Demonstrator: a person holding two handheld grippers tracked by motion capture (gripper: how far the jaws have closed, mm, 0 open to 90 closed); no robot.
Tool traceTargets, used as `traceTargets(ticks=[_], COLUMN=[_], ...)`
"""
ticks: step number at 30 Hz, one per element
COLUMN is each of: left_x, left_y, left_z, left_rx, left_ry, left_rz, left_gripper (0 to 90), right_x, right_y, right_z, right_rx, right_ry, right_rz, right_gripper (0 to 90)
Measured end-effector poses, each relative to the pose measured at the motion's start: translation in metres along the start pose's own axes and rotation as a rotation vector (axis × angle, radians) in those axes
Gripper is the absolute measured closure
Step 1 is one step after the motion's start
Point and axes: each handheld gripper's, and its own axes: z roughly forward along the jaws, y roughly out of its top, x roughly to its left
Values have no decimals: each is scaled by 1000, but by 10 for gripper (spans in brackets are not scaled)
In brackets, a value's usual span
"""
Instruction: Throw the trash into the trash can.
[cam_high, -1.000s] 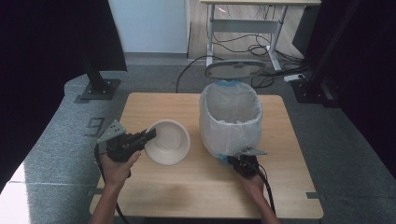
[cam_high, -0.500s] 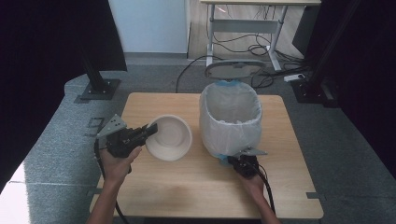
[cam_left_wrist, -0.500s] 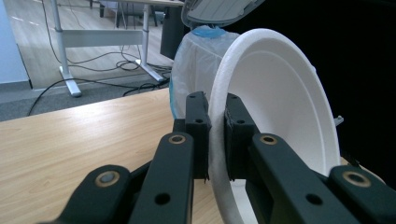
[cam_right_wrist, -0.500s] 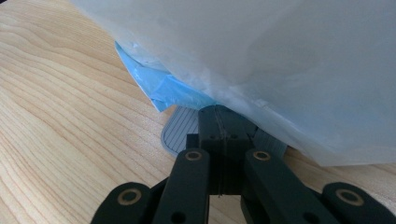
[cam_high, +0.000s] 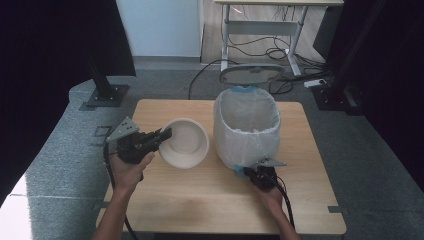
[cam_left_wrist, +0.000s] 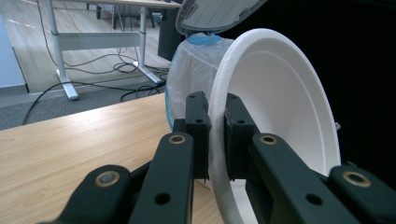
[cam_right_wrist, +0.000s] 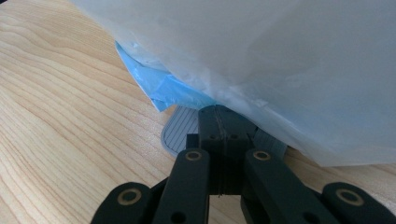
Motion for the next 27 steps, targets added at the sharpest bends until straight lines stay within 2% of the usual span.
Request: traceTargets(ticks=[15, 27], left_x=[-7, -9], left_y=[18, 26], left_z=[8, 19], left_rx=[-11, 1], left_ry=[-10, -12], left_rz=[19, 25], left_gripper=[829, 828], right_x=[0, 0], right_y=[0, 0], right_z=[0, 0], right_rx=[-1, -1], right_ry=[0, 0], right_rz=[0, -1], right_gripper=[894, 894])
